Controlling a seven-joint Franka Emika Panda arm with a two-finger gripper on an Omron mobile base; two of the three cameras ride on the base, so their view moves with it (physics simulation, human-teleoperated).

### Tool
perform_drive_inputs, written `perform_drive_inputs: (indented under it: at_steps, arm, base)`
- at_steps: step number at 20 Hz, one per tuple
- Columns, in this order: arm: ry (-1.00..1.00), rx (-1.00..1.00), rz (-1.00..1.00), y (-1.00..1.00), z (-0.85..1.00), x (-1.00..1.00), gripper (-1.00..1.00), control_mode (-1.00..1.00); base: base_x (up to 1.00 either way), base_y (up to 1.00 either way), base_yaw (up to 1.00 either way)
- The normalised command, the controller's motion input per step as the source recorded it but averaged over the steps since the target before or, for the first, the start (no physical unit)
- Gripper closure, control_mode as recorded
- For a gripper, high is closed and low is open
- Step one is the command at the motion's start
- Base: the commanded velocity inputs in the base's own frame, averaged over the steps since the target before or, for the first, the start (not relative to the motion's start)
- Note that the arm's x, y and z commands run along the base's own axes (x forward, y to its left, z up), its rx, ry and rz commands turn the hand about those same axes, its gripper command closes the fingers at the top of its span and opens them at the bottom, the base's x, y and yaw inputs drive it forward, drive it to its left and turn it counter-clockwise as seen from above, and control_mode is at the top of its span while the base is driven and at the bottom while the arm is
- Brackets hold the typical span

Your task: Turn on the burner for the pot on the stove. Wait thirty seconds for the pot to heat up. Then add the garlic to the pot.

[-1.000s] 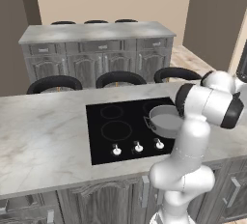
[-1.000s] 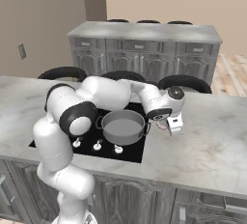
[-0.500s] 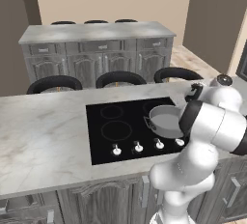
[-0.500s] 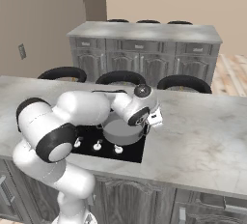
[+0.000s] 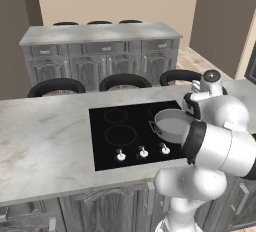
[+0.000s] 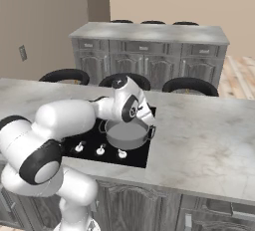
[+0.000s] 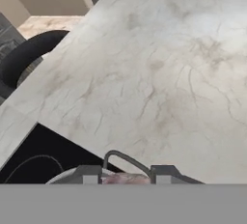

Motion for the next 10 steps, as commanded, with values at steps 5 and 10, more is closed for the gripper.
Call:
perform_drive_inputs:
  at_steps: [5, 10]
  arm:
    - [0.09, 0.00, 0.00, 0.00, 0.59, -0.18, 1.00, -1.00]
    - [0.00, 0.09, 0.00, 0.18, 0.02, -0.32, 1.00, -1.00]
  base:
    - [0.00, 0.00, 0.00]
    - [0.00, 0.00, 0.00]
